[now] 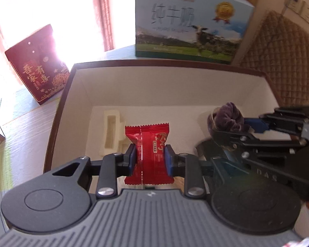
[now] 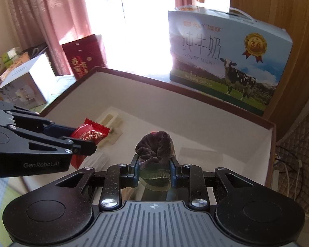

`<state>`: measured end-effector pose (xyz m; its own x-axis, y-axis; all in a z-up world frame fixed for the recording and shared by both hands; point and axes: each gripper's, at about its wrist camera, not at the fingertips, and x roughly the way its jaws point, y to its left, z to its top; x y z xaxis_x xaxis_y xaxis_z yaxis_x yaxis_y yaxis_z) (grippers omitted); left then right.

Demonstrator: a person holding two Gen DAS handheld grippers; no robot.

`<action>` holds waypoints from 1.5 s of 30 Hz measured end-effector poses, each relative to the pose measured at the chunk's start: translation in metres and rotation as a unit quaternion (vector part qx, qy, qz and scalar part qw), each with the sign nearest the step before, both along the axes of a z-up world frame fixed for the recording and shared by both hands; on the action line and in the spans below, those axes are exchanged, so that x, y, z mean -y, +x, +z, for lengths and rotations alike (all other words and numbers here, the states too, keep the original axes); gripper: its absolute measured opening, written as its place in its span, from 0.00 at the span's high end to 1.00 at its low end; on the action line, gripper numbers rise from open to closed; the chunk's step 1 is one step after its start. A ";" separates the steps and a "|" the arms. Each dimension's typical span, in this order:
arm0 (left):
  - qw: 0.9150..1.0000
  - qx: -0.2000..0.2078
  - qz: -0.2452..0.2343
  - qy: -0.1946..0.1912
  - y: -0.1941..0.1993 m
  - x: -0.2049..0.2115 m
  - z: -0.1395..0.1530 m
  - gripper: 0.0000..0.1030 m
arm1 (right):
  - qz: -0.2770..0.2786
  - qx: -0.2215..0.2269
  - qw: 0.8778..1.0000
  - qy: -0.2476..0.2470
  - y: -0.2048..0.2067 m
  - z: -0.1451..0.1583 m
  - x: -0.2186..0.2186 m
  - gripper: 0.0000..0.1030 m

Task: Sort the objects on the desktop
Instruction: 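Carry the snack packet and scrunchie over the cardboard box and lower them inside, then open both tools to release the snack packet and scrunchie in the box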

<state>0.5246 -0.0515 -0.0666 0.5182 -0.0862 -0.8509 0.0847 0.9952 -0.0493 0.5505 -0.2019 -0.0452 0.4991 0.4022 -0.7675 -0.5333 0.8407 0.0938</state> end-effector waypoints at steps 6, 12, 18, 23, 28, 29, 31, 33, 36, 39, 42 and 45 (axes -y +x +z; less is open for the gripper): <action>1.000 -0.018 0.005 0.002 0.034 0.004 -0.014 0.77 | -0.008 -0.007 1.000 -0.008 0.027 -0.011 -0.009 0.76; 0.999 -0.028 -0.002 0.021 0.054 0.009 -0.031 0.76 | -0.009 -0.013 1.000 -0.014 0.038 -0.019 -0.014 0.76; 1.000 -0.019 0.007 0.018 0.066 0.008 -0.035 0.69 | -0.012 -0.018 1.000 -0.015 0.043 -0.024 -0.012 0.76; 0.999 -0.014 0.000 0.033 0.064 0.009 -0.035 0.68 | -0.014 -0.022 1.000 -0.015 0.046 -0.027 -0.010 0.76; 0.999 -0.012 0.002 0.041 0.060 0.006 -0.034 0.68 | -0.012 -0.023 1.000 -0.014 0.047 -0.028 -0.012 0.76; 0.999 -0.012 0.003 0.041 0.059 0.005 -0.033 0.68 | -0.012 -0.022 1.000 -0.013 0.048 -0.028 -0.012 0.76; 0.999 -0.011 0.006 0.043 0.057 0.003 -0.032 0.68 | -0.010 -0.023 1.000 -0.012 0.048 -0.028 -0.013 0.76; 0.999 -0.009 0.009 0.045 0.054 0.001 -0.030 0.67 | -0.008 -0.020 1.000 -0.009 0.047 -0.027 -0.014 0.76; 0.999 -0.008 0.017 0.045 0.051 -0.003 -0.028 0.65 | 0.002 0.000 1.000 0.001 0.044 -0.023 -0.018 0.66; 0.999 -0.005 0.027 0.043 0.047 -0.009 -0.024 0.59 | 0.008 0.026 1.000 0.001 0.038 -0.017 -0.020 0.28; 0.999 -0.001 0.033 0.041 0.039 -0.013 -0.019 0.53 | 0.018 0.038 0.999 0.003 0.030 -0.011 -0.021 0.24; 0.998 0.010 0.039 0.039 0.027 -0.015 -0.012 0.39 | 0.014 0.034 0.999 0.007 0.021 -0.008 -0.015 0.14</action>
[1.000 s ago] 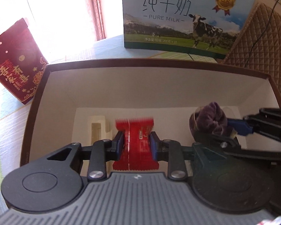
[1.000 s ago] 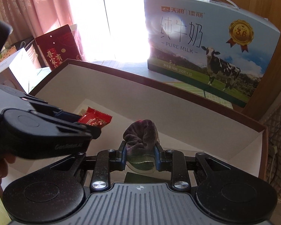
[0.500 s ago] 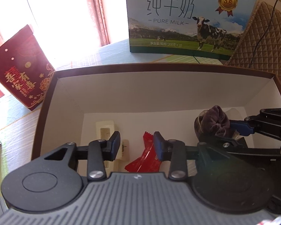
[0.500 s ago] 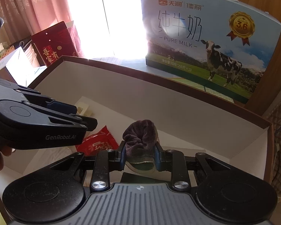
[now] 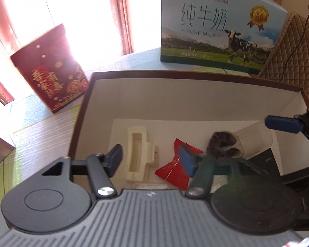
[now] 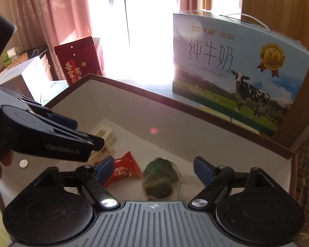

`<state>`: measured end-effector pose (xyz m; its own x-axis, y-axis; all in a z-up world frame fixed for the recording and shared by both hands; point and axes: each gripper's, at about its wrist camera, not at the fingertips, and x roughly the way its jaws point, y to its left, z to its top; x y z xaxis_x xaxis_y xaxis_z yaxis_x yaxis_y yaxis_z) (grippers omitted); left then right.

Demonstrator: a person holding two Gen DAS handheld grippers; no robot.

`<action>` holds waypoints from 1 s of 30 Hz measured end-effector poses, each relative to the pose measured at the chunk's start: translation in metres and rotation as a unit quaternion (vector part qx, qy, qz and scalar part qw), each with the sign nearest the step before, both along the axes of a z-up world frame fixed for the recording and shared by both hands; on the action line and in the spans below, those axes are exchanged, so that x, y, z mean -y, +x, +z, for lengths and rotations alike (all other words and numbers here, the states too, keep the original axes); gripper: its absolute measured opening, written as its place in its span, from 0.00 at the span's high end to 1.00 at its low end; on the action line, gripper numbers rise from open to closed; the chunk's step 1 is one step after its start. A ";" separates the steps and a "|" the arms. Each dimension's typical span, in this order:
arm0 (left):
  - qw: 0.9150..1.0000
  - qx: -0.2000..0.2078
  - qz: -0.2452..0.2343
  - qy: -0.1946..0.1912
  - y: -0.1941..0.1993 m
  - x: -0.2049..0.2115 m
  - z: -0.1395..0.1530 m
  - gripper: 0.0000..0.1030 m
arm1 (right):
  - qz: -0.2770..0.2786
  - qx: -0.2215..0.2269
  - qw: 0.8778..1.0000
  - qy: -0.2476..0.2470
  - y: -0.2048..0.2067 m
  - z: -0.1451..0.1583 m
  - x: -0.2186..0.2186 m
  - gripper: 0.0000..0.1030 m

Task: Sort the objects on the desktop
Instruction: 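Open both tools to release the snack packet and scrunchie in the box, then withdraw both tools from the box toward the lavender tube and pill bottle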

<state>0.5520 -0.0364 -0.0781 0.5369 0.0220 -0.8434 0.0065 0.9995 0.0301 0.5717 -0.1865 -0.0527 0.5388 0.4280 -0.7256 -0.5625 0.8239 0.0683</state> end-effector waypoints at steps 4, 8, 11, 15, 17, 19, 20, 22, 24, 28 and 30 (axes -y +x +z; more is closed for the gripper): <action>1.000 0.006 0.008 -0.004 -0.015 -0.001 0.008 0.33 | -0.015 -0.005 1.000 0.003 -0.015 0.003 0.009 0.04; 1.000 0.001 0.016 -0.009 -0.029 -0.001 0.014 0.25 | -0.025 -0.008 1.000 0.004 -0.029 0.009 0.017 0.02; 1.000 0.002 0.026 -0.010 -0.044 0.002 0.020 0.22 | -0.035 -0.009 0.999 -0.004 -0.039 0.015 0.023 0.02; 0.999 0.015 0.034 -0.004 -0.070 0.010 0.030 0.20 | -0.042 -0.004 0.999 -0.004 -0.055 0.023 0.032 0.02; 0.999 0.024 0.043 -0.005 -0.083 0.013 0.035 0.20 | -0.046 -0.002 0.999 0.000 -0.063 0.027 0.036 0.02; 0.998 0.033 0.055 -0.014 -0.096 0.015 0.040 0.20 | -0.047 -0.004 0.999 0.007 -0.071 0.030 0.040 0.02; 0.997 0.035 0.063 -0.020 -0.103 0.015 0.041 0.20 | -0.047 -0.005 0.999 0.012 -0.075 0.033 0.042 0.02; 0.996 0.039 0.078 -0.034 -0.116 0.015 0.044 0.20 | -0.047 -0.005 0.999 0.018 -0.084 0.038 0.046 0.02; 0.993 0.045 0.097 -0.045 -0.128 0.014 0.048 0.20 | -0.044 -0.002 0.999 0.023 -0.091 0.043 0.050 0.02; 0.990 0.056 0.114 -0.060 -0.150 0.017 0.059 0.20 | -0.036 0.003 0.999 0.027 -0.106 0.052 0.056 0.02; 0.990 0.059 0.117 -0.061 -0.161 0.021 0.064 0.20 | -0.034 0.005 0.999 0.026 -0.114 0.055 0.059 0.02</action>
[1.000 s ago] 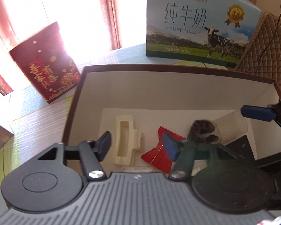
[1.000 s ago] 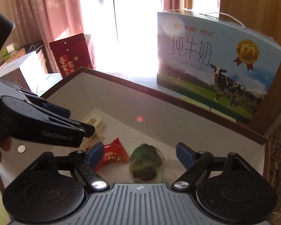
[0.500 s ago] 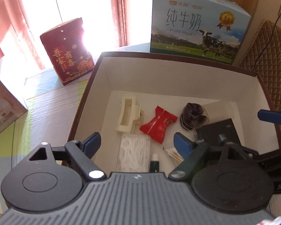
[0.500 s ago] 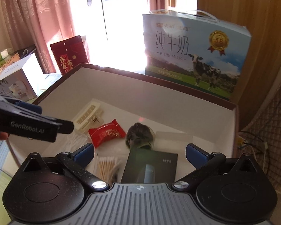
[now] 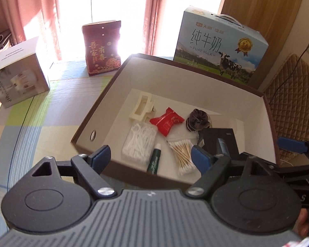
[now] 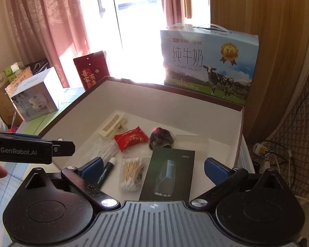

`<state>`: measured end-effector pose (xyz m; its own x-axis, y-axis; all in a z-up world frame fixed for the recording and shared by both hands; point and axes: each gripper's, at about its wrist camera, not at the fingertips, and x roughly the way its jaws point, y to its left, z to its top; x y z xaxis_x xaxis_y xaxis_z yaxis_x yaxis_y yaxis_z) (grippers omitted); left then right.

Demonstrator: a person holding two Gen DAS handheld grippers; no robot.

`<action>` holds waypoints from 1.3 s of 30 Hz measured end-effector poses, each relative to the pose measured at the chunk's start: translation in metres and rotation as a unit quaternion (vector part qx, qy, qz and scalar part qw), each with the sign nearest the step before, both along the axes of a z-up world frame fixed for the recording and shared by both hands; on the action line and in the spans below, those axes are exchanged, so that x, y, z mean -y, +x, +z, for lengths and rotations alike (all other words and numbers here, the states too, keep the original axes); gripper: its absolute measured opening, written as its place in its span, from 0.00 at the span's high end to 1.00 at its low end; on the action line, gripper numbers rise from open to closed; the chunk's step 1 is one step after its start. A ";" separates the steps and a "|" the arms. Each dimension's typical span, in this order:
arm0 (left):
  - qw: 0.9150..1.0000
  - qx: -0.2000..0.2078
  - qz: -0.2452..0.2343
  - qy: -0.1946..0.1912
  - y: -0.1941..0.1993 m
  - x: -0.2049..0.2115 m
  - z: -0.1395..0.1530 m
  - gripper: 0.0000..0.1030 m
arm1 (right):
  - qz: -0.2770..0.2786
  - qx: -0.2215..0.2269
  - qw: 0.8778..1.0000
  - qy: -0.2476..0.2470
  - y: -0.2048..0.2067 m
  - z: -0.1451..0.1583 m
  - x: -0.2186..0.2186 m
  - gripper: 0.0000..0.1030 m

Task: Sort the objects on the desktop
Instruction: 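Withdraw both tools from the box toward the lavender tube and pill bottle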

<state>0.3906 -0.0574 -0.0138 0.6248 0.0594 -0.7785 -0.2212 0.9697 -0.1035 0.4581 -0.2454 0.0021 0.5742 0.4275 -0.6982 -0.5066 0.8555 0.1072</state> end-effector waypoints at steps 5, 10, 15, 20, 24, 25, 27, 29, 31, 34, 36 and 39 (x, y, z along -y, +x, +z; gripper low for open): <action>1.000 0.010 0.009 0.009 -0.029 0.005 0.008 0.20 | 0.008 0.002 1.000 0.005 -0.020 0.007 0.006 0.02; 1.000 0.010 0.005 0.004 -0.056 0.004 0.009 0.20 | 0.012 -0.001 1.000 0.012 -0.041 0.011 0.011 0.02; 1.000 0.008 -0.005 0.012 -0.078 0.005 0.008 0.21 | 0.016 -0.003 1.000 0.010 -0.066 0.009 0.013 0.02; 1.000 0.010 -0.022 0.019 -0.095 0.006 0.009 0.21 | 0.014 -0.013 1.000 0.006 -0.087 0.006 0.012 0.02; 0.999 0.010 -0.041 0.024 -0.106 0.005 0.009 0.21 | 0.010 -0.014 1.000 0.001 -0.103 0.007 0.009 0.02; 0.999 0.010 -0.046 0.026 -0.110 0.004 0.009 0.21 | 0.009 -0.014 1.000 0.000 -0.107 0.007 0.008 0.02; 0.998 0.009 -0.052 0.031 -0.116 0.002 0.009 0.21 | 0.004 -0.016 1.000 -0.001 -0.114 0.007 0.007 0.02; 0.998 0.009 -0.060 0.034 -0.123 0.000 0.008 0.21 | -0.001 -0.018 1.000 -0.001 -0.120 0.007 0.007 0.02; 0.997 0.008 -0.066 0.033 -0.129 -0.003 0.006 0.21 | -0.006 -0.020 1.000 -0.001 -0.125 0.007 0.006 0.02; 0.997 0.005 -0.072 0.038 -0.138 -0.009 0.001 0.21 | -0.015 -0.025 1.000 -0.001 -0.133 0.004 0.004 0.02; 0.996 0.000 -0.074 0.040 -0.144 -0.012 -0.003 0.21 | -0.017 -0.029 0.999 -0.001 -0.138 0.000 0.003 0.02; 0.996 -0.007 -0.080 0.040 -0.152 -0.018 -0.010 0.22 | -0.015 -0.038 0.999 -0.006 -0.149 -0.009 -0.002 0.02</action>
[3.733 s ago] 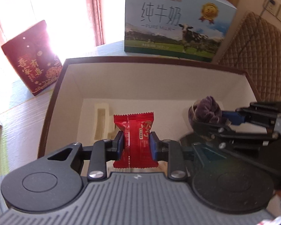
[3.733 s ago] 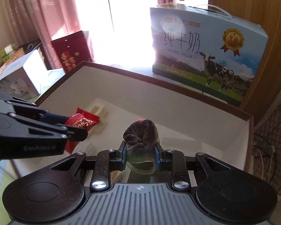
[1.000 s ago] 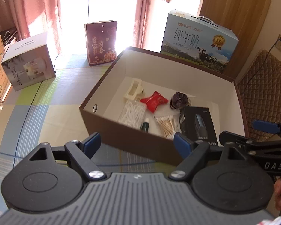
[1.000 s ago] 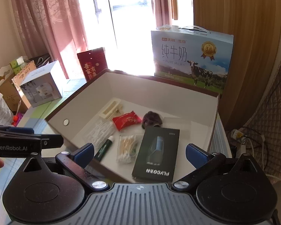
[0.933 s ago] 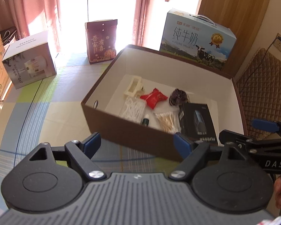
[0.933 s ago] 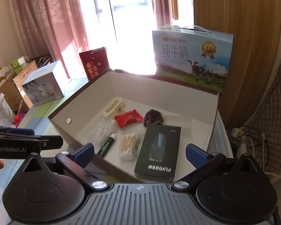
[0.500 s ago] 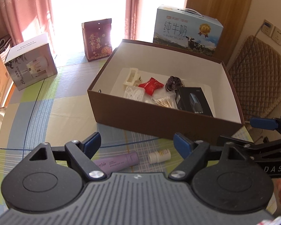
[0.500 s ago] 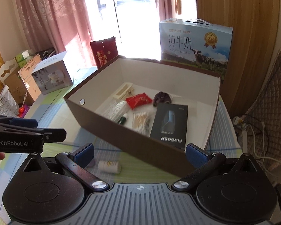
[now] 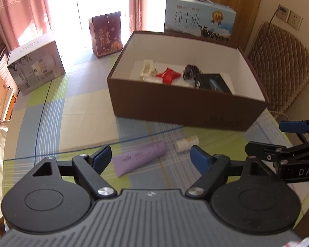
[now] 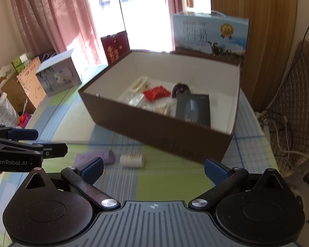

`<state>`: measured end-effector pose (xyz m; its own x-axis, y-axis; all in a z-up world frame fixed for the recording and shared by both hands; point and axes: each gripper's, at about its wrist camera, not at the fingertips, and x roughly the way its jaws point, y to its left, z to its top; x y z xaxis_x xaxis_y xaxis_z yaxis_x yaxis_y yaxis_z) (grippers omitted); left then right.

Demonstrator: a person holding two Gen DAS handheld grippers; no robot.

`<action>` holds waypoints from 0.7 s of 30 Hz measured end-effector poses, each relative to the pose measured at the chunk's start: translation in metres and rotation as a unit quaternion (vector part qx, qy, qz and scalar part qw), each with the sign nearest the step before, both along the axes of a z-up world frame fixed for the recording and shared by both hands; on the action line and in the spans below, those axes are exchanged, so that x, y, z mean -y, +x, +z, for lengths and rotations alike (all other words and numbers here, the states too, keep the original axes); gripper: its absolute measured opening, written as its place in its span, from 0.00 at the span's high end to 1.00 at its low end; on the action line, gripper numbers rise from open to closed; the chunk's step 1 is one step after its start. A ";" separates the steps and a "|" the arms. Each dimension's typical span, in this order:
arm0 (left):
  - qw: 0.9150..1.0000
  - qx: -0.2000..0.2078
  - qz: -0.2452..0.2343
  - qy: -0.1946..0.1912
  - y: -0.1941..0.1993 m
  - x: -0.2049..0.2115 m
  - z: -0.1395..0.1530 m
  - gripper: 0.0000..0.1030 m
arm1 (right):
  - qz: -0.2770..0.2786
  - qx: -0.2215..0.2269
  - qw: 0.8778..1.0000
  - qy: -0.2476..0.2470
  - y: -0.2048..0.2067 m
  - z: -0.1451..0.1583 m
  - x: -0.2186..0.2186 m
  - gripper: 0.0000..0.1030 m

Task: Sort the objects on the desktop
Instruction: 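Withdraw both tools from the box toward the lavender tube and pill bottle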

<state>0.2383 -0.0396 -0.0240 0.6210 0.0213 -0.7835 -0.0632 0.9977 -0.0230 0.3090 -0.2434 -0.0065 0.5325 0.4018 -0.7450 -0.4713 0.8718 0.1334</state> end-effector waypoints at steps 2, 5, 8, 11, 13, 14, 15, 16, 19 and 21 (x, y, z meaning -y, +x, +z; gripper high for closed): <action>1.000 -0.004 -0.003 0.003 -0.005 -0.003 -0.005 0.22 | 0.004 -0.005 1.000 -0.004 -0.006 -0.007 -0.004 0.02; 1.000 -0.012 -0.006 0.001 -0.010 -0.009 -0.012 0.23 | 0.009 -0.020 1.000 -0.002 -0.012 -0.017 -0.009 0.02; 1.000 -0.020 -0.004 -0.001 -0.014 -0.014 -0.018 0.24 | 0.007 -0.033 0.999 0.003 -0.016 -0.023 -0.014 0.02; 1.000 -0.027 -0.005 -0.003 -0.016 -0.019 -0.024 0.25 | 0.006 -0.043 0.999 0.006 -0.016 -0.030 -0.017 0.02; 1.000 -0.030 -0.006 -0.004 -0.017 -0.022 -0.028 0.26 | 0.003 -0.048 0.999 0.006 -0.016 -0.033 -0.019 0.02; 0.999 -0.032 -0.006 -0.003 -0.018 -0.023 -0.030 0.27 | 0.002 -0.050 0.999 0.005 -0.016 -0.035 -0.020 0.02; 0.999 -0.034 -0.007 -0.002 -0.017 -0.024 -0.032 0.28 | 0.001 -0.053 0.999 0.003 -0.015 -0.037 -0.021 0.02; 0.999 -0.036 -0.008 -0.002 -0.017 -0.025 -0.034 0.28 | 0.000 -0.055 0.998 0.002 -0.015 -0.039 -0.021 0.02; 0.999 -0.038 -0.014 -0.002 -0.016 -0.028 -0.039 0.28 | -0.002 -0.059 0.998 -0.001 -0.013 -0.043 -0.023 0.02; 0.999 -0.039 -0.019 -0.003 -0.014 -0.029 -0.043 0.28 | -0.002 -0.061 0.998 -0.004 -0.011 -0.045 -0.025 0.02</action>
<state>0.2243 -0.0104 -0.0666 0.5587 -0.0070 -0.8293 -0.0266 0.9993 -0.0264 0.2982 -0.2186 -0.0516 0.4394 0.3934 -0.8076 -0.4478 0.8753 0.1827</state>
